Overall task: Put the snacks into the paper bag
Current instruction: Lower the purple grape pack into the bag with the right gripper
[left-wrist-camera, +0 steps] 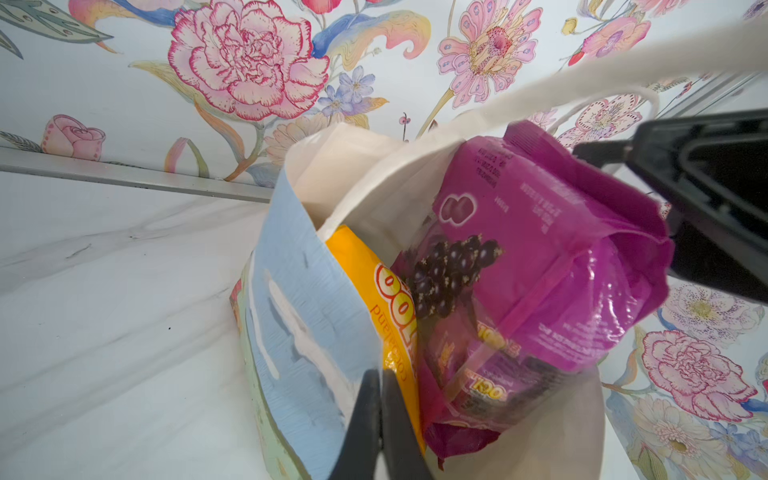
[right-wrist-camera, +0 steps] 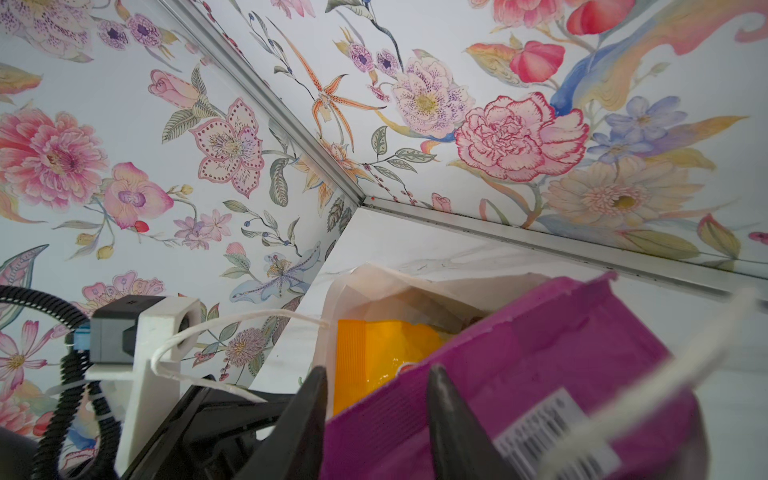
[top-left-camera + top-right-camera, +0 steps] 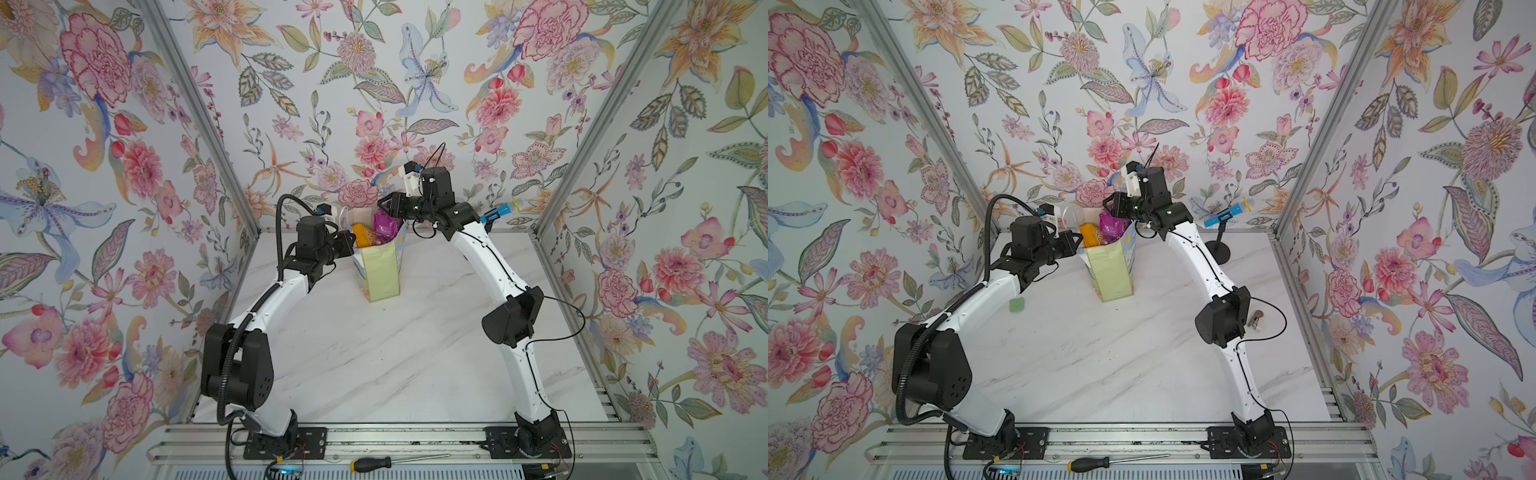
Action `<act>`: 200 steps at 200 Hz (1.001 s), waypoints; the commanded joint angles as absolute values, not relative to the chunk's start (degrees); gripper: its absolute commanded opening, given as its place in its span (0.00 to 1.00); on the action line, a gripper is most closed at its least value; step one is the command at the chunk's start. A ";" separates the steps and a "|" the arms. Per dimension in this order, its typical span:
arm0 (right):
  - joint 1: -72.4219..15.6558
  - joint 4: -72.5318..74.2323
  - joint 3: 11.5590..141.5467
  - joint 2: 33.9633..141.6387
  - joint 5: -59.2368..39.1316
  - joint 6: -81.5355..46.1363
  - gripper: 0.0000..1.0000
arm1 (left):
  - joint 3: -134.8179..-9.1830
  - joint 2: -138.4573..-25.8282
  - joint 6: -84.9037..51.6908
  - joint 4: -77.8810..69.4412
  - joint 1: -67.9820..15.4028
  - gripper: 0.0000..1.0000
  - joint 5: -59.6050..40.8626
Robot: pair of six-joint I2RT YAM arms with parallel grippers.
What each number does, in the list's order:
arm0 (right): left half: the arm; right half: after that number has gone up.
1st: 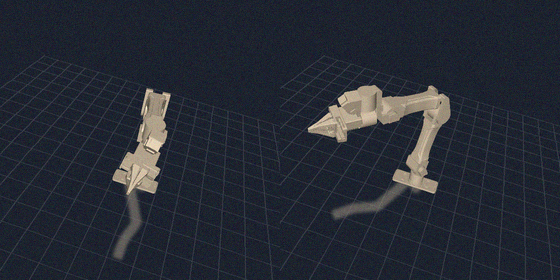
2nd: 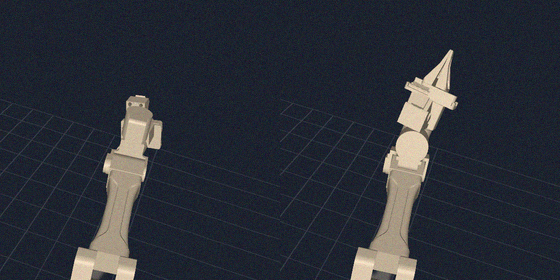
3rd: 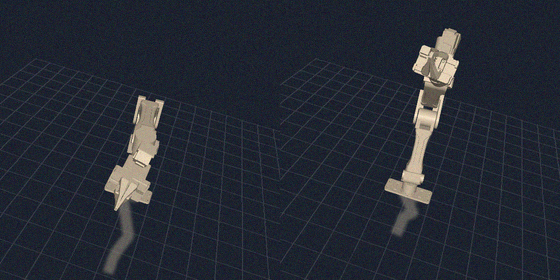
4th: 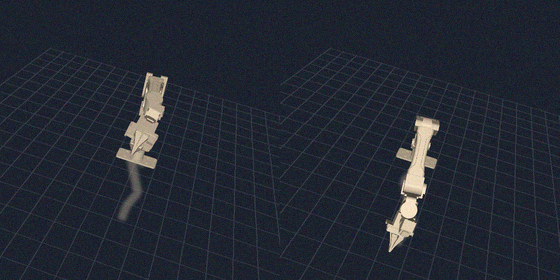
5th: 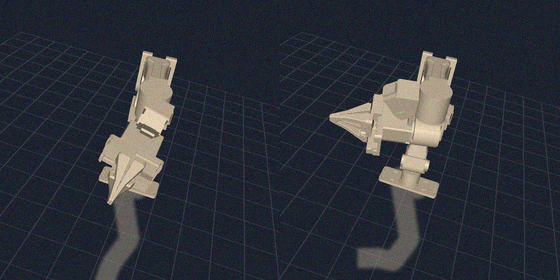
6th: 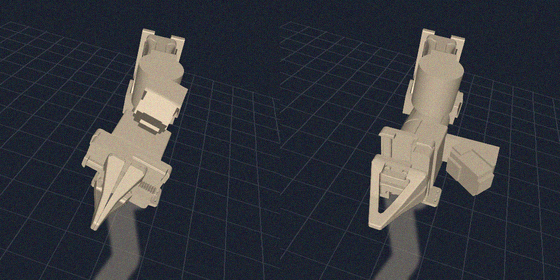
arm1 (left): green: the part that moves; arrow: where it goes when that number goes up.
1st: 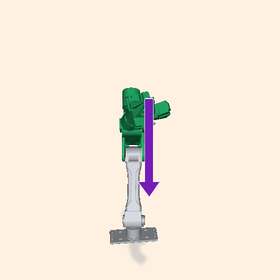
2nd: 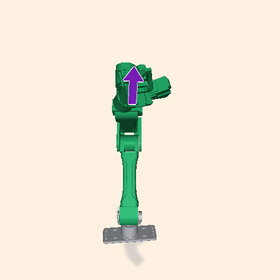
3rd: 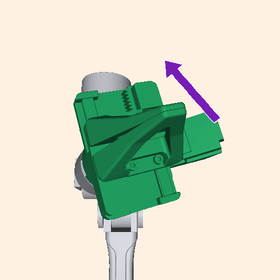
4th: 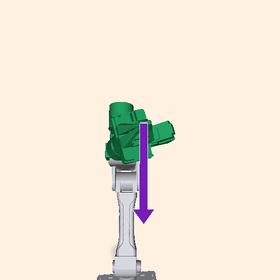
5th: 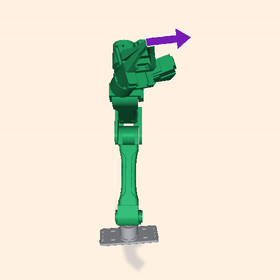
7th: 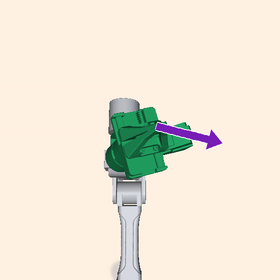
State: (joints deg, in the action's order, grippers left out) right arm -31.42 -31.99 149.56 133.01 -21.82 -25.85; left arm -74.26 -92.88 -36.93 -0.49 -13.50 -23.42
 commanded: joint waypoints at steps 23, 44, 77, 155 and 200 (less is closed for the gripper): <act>-35.54 -32.88 147.11 122.14 -16.08 -18.14 0.43 | -75.94 -90.00 -36.91 -3.16 -13.60 0.00 -25.40; -36.74 -34.90 145.04 121.34 -10.51 -14.59 0.43 | -76.13 -90.00 -36.74 -3.03 -13.46 0.00 -25.44; -35.95 -35.55 143.01 123.70 -8.65 -13.89 0.41 | -76.51 -90.00 -36.74 -2.96 -13.53 0.00 -25.40; -35.02 -39.78 147.13 133.19 -6.02 -11.86 0.35 | -77.23 -90.00 -36.61 -2.37 -13.45 0.00 -25.31; -36.65 -41.72 144.61 133.62 -3.63 -9.89 0.27 | -78.12 -90.00 -36.65 -2.42 -13.45 0.00 -25.57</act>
State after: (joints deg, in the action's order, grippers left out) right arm -35.18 -37.10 145.36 133.08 -5.54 -11.97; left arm -74.65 -92.88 -36.91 0.23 -13.50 -23.40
